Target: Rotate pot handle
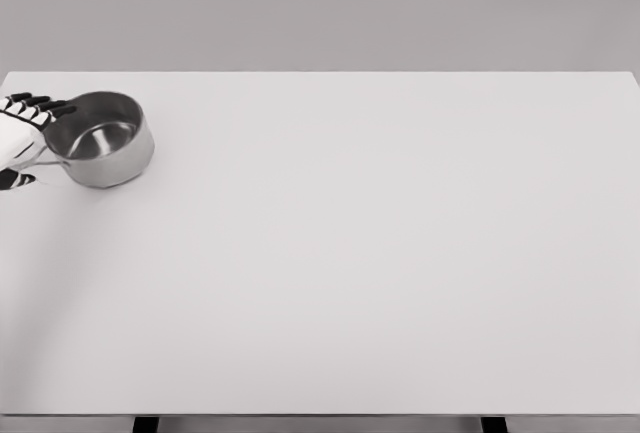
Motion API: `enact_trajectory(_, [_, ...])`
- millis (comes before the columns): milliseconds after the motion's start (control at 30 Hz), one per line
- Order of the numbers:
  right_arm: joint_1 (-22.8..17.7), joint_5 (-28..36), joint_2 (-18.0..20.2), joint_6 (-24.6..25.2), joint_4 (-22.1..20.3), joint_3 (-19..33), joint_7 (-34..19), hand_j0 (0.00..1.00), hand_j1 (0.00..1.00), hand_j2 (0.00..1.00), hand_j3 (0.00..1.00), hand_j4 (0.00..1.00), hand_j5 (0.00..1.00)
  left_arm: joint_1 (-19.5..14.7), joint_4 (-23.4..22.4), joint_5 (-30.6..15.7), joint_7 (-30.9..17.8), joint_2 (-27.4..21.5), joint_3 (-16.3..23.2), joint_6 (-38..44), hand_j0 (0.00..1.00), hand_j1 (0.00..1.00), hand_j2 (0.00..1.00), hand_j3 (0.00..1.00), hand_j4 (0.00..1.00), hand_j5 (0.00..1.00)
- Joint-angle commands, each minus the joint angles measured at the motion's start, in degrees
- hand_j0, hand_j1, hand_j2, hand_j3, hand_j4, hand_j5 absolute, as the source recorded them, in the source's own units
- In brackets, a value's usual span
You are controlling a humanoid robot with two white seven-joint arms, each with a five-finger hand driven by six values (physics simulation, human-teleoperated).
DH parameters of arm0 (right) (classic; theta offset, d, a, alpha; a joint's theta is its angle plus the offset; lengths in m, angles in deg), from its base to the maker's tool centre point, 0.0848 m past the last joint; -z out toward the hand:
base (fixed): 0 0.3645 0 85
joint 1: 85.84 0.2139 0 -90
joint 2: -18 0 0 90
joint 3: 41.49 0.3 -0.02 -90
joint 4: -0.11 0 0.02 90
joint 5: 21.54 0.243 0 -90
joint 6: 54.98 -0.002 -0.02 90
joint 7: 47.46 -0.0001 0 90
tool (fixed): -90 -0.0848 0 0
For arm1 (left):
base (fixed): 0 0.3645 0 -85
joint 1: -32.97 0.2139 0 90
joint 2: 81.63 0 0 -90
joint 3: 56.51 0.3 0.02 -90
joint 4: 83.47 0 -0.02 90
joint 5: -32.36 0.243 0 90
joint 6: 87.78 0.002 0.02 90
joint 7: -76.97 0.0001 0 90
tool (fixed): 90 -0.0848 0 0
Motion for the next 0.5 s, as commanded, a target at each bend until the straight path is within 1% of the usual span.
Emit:
enact_trajectory(0, [0.0,0.0,0.0,0.0,0.0,0.0,0.0,1.0,1.0,1.0,1.0,1.0,1.0,0.0,-1.0,-0.3,0.0,-0.5,-0.3,0.0,1.0,1.0,1.0,1.0,1.0,1.0])
enact_trajectory(133, [0.0,0.0,0.0,0.0,0.0,0.0,0.0,1.0,1.0,1.0,1.0,1.0,1.0,-0.2,-1.3,0.3,0.0,-0.5,-0.3,0.0,1.0,1.0,1.0,1.0,1.0,1.0])
enact_trajectory(233, [0.0,0.0,0.0,0.0,0.0,0.0,0.0,1.0,1.0,1.0,1.0,1.0,1.0,-1.2,-3.8,0.5,0.0,-1.1,-0.3,0.0,1.0,1.0,1.0,1.0,1.0,1.0])
enact_trajectory(367, [0.0,0.0,0.0,0.0,0.0,0.0,0.0,1.0,1.0,1.0,1.0,1.0,1.0,-2.1,-4.2,1.1,0.0,-1.3,-0.3,0.0,1.0,1.0,1.0,1.0,1.0,1.0])
enact_trajectory(433, [0.0,0.0,0.0,0.0,0.0,0.0,0.0,1.0,1.0,1.0,1.0,1.0,1.0,-3.5,-6.4,2.1,0.0,-1.1,-0.3,0.0,1.0,1.0,1.0,1.0,1.0,1.0])
enact_trajectory(467, [0.0,0.0,0.0,0.0,0.0,0.0,0.0,1.0,1.0,1.0,1.0,1.0,1.0,-3.7,-6.8,2.3,0.1,-1.1,-0.3,0.0,1.0,1.0,1.0,1.0,1.0,1.0])
